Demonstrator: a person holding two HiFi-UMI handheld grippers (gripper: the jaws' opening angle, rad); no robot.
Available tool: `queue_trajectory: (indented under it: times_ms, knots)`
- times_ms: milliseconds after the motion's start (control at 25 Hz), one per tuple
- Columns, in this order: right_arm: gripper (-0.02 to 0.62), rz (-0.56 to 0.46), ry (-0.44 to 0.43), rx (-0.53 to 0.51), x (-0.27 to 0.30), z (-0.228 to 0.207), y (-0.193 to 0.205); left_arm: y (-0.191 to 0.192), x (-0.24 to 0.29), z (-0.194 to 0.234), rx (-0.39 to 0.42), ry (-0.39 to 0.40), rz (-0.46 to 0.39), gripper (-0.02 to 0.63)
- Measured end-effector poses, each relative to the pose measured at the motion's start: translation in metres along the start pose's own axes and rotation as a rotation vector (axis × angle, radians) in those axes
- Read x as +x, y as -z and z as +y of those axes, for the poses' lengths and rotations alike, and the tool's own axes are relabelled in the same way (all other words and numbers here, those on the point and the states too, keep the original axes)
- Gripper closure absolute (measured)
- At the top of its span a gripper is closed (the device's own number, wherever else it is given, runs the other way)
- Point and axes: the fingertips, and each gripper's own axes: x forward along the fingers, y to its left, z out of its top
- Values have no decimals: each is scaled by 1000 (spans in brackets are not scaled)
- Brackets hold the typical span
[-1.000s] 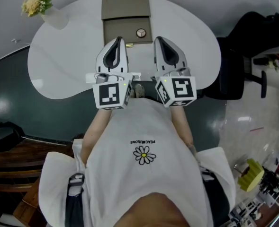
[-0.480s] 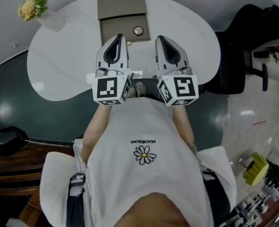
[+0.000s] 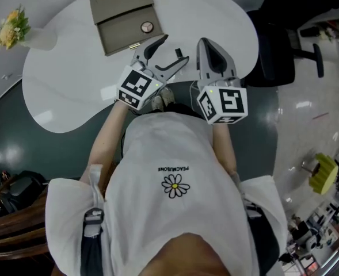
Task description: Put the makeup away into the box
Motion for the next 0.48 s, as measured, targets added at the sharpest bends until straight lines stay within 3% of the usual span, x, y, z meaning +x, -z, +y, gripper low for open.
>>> queue_trajectory:
  times_ms: [160, 360, 480]
  knots:
    - [566, 20, 62, 22, -13, -17, 10, 62, 26, -17, 69, 182, 231, 249]
    - [566, 44, 128, 46, -26, -32, 23, 118, 42, -22, 126, 263, 407, 224]
    - [566, 51, 156, 61, -33, -39, 28, 145, 46, -21, 139, 271, 488, 219]
